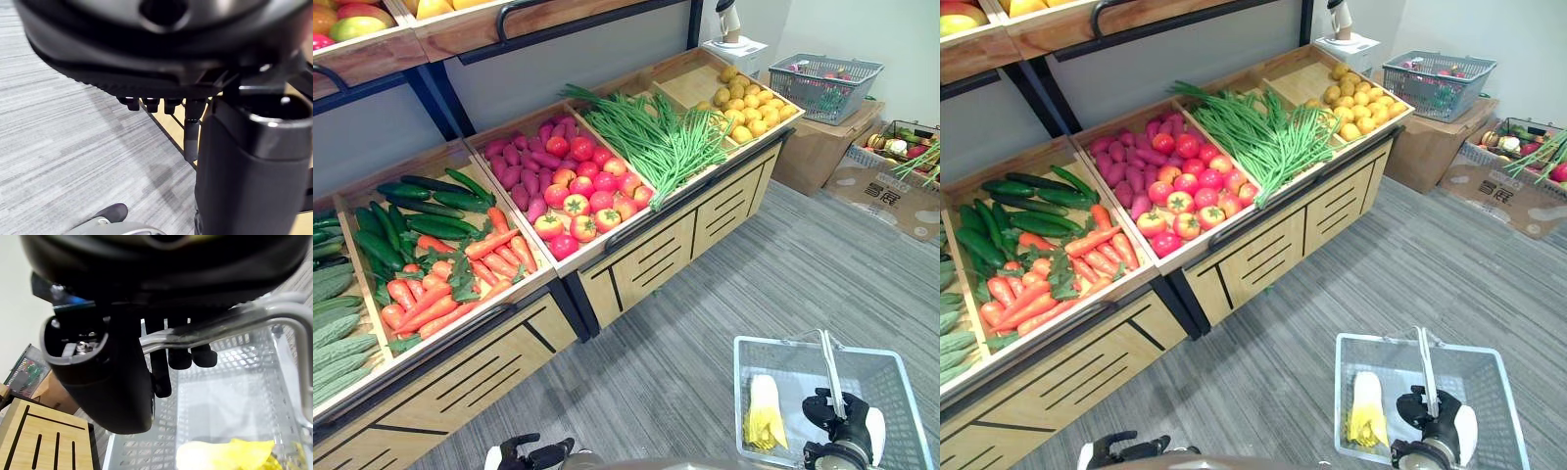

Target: Pick vegetable in the basket

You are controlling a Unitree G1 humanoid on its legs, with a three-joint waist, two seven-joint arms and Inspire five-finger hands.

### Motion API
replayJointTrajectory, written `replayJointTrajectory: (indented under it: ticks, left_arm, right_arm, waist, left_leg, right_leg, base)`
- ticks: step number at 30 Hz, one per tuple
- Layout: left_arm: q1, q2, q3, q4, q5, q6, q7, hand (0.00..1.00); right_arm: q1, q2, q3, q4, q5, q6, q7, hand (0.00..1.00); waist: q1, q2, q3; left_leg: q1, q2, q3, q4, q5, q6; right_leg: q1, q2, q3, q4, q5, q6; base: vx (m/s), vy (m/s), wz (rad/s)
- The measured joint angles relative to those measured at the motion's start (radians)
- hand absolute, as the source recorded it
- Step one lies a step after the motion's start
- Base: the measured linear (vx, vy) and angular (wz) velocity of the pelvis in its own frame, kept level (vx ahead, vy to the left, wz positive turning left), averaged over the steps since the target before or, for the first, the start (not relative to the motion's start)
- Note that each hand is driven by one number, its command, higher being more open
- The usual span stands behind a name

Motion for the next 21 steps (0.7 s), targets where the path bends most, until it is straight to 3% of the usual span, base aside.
replayJointTrajectory:
  ticks: [5, 8, 11, 14, 15, 16, 17, 18, 19, 20, 21]
  left_arm:
    - [0.006, 0.000, 0.023, 0.033, -0.003, 0.001, 0.004, 1.00]
    - [0.003, 0.000, 0.021, 0.033, -0.004, -0.001, 0.003, 1.00]
    - [0.004, 0.000, 0.018, 0.033, -0.005, -0.004, 0.004, 1.00]
    - [0.004, -0.002, 0.012, 0.034, -0.017, -0.005, 0.004, 1.00]
    - [0.005, -0.002, 0.009, 0.034, -0.028, -0.004, 0.005, 1.00]
    - [0.004, 0.002, -0.004, 0.036, -0.041, -0.003, 0.006, 1.00]
    - [0.004, 0.006, -0.012, 0.036, -0.045, -0.003, 0.008, 1.00]
    - [0.007, 0.013, -0.018, 0.034, -0.047, -0.005, 0.011, 1.00]
    - [0.007, 0.018, -0.018, 0.033, -0.050, -0.005, 0.012, 1.00]
    - [0.015, 0.029, -0.017, 0.033, -0.061, 0.000, 0.014, 1.00]
    - [0.024, 0.050, -0.017, 0.033, -0.071, 0.004, 0.015, 1.00]
  right_arm:
    - [0.021, -0.005, 0.001, 0.000, -0.026, -0.001, 0.005, 0.00]
    - [0.014, -0.015, 0.000, 0.000, -0.028, -0.003, 0.006, 0.00]
    - [0.016, -0.020, -0.002, 0.000, -0.028, -0.003, 0.006, 0.00]
    - [0.017, -0.034, -0.008, 0.007, -0.028, 0.001, 0.006, 0.00]
    - [0.017, -0.038, -0.024, 0.017, -0.028, 0.006, 0.006, 0.00]
    - [0.015, -0.051, -0.037, 0.036, -0.024, 0.015, 0.006, 0.00]
    - [0.013, -0.054, -0.053, 0.044, -0.023, 0.016, 0.006, 0.00]
    - [0.012, -0.060, -0.065, 0.062, -0.017, 0.017, 0.005, 0.00]
    - [0.012, -0.064, -0.064, 0.072, -0.008, 0.017, 0.005, 0.00]
    - [0.016, -0.065, -0.061, 0.085, 0.006, 0.017, 0.005, 0.00]
    - [0.013, -0.055, -0.061, 0.105, 0.015, 0.015, 0.005, 0.00]
  waist:
    - [-0.001, 0.001, 0.001]
    - [0.002, -0.001, 0.002]
    - [0.004, -0.009, -0.001]
    - [0.005, -0.018, 0.000]
    - [0.003, -0.031, 0.000]
    - [-0.001, -0.036, -0.001]
    - [-0.001, -0.036, -0.001]
    - [0.000, -0.037, 0.000]
    - [-0.001, -0.039, 0.001]
    - [-0.005, -0.052, 0.002]
    - [-0.009, -0.058, 0.006]
  left_leg:
    - [0.030, -0.009, 0.020, -0.047, -0.002, -0.002]
    - [0.026, -0.024, 0.017, -0.045, -0.046, 0.007]
    - [0.004, -0.056, 0.014, -0.017, -0.080, 0.028]
    - [-0.008, -0.108, 0.002, 0.020, -0.146, 0.054]
    - [-0.004, -0.142, -0.029, 0.021, -0.169, 0.062]
    - [-0.003, -0.161, -0.059, 0.024, -0.179, 0.068]
    - [-0.004, -0.165, -0.074, 0.026, -0.183, 0.074]
    - [-0.004, -0.169, -0.112, 0.029, -0.189, 0.085]
    - [0.000, -0.167, -0.135, 0.029, -0.192, 0.090]
    - [0.013, -0.168, -0.190, 0.029, -0.196, 0.112]
    - [0.017, -0.162, -0.238, 0.044, -0.205, 0.129]
  right_leg:
    - [-0.005, -0.001, 0.019, 0.001, 0.001, 0.009]
    - [-0.025, -0.026, 0.026, 0.034, 0.002, 0.022]
    - [-0.054, -0.078, 0.030, 0.092, -0.010, 0.046]
    - [-0.073, -0.170, 0.030, 0.187, -0.042, 0.076]
    - [-0.076, -0.227, 0.025, 0.261, -0.061, 0.095]
    - [-0.104, -0.277, 0.064, 0.374, -0.048, 0.079]
    - [-0.130, -0.296, 0.100, 0.439, -0.029, 0.034]
    - [-0.184, -0.314, 0.185, 0.563, 0.039, -0.089]
    - [-0.207, -0.314, 0.230, 0.613, 0.090, -0.154]
    - [-0.252, -0.312, 0.327, 0.701, 0.230, -0.120]
    - [-0.282, -0.287, 0.406, 0.758, 0.123, -0.039]
  base:
    - [-0.02, 0.042, -0.07]
    - [0.02, 0.077, -0.03]
    - [0.05, 0.110, 0.06]
    - [0.08, 0.148, 0.18]
    - [0.10, 0.181, 0.54]
    - [0.09, 0.148, 0.65]
    - [0.11, 0.199, 0.86]
    - [0.11, 0.176, 0.81]
    - [0.16, 0.177, 1.13]
    - [0.22, 0.077, 1.19]
    - [0.29, 0.037, 1.29]
